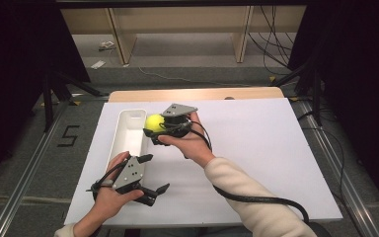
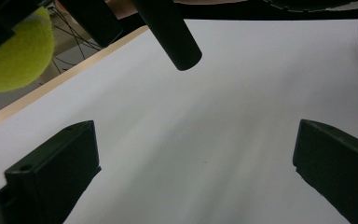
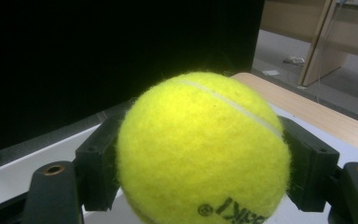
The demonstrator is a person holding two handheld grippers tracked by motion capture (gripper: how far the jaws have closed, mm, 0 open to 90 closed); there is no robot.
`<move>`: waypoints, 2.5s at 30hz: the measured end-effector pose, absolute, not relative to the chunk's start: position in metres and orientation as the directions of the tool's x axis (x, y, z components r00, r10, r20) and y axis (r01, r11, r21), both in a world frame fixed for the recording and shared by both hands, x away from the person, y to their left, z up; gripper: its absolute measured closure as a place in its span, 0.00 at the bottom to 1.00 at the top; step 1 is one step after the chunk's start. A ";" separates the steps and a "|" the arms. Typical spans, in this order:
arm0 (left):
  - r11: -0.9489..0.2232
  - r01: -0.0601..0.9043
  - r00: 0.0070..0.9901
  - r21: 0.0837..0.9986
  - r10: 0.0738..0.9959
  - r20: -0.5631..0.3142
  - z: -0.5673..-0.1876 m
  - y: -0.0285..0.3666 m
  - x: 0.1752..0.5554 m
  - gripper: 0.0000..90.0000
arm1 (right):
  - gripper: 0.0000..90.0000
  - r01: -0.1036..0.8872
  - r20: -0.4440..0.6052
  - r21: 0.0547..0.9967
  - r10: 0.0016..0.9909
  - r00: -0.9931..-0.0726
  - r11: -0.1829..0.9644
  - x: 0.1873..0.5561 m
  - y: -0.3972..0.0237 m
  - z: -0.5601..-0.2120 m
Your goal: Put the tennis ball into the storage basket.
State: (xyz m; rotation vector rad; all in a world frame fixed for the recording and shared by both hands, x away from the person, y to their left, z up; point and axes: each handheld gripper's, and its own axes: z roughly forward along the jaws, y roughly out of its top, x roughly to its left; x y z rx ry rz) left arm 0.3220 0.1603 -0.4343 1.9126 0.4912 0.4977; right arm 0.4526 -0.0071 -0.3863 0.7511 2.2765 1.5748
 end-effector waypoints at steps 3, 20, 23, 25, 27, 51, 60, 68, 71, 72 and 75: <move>-0.365 0.109 0.830 0.924 0.545 0.118 -0.434 0.160 0.322 0.00 | 0.29 0.261 0.069 0.925 0.553 -0.830 0.275 0.453 -0.006 -0.387; -0.365 0.108 0.831 0.925 0.543 0.117 -0.434 0.160 0.322 0.00 | 0.29 0.257 0.064 0.924 0.546 -0.835 0.283 0.454 0.001 -0.386; -0.367 0.107 0.832 0.924 0.542 0.119 -0.434 0.160 0.322 0.00 | 0.29 0.255 0.063 0.925 0.547 -0.835 0.282 0.455 0.001 -0.385; -0.368 0.107 0.832 0.924 0.542 0.120 -0.434 0.160 0.322 0.00 | 0.29 0.255 0.065 0.925 0.547 -0.835 0.280 0.455 0.002 -0.385; -0.369 0.107 0.832 0.923 0.542 0.120 -0.434 0.160 0.322 0.00 | 0.29 0.255 0.063 0.925 0.547 -0.835 0.283 0.455 0.002 -0.385; -0.370 0.105 0.833 0.923 0.539 0.121 -0.434 0.160 0.322 0.00 | 0.29 0.250 0.059 0.925 0.543 -0.837 0.285 0.458 0.009 -0.381; -0.370 0.104 0.832 0.923 0.540 0.123 -0.434 0.160 0.321 0.00 | 0.29 0.246 0.056 0.926 0.540 -0.840 0.287 0.459 0.012 -0.379; -0.372 0.104 0.833 0.923 0.540 0.124 -0.434 0.160 0.321 0.00 | 0.29 0.245 0.054 0.925 0.540 -0.840 0.290 0.460 0.014 -0.379; -0.371 0.104 0.833 0.923 0.540 0.123 -0.434 0.160 0.321 0.00 | 0.29 0.245 0.054 0.925 0.541 -0.840 0.289 0.461 0.014 -0.379; -0.371 0.104 0.833 0.923 0.540 0.124 -0.434 0.160 0.321 0.00 | 0.29 0.245 0.053 0.925 0.540 -0.840 0.290 0.461 0.014 -0.379; -0.371 0.103 0.833 0.923 0.539 0.123 -0.434 0.160 0.321 0.00 | 0.30 0.245 0.053 0.925 0.538 -0.841 0.291 0.461 0.015 -0.378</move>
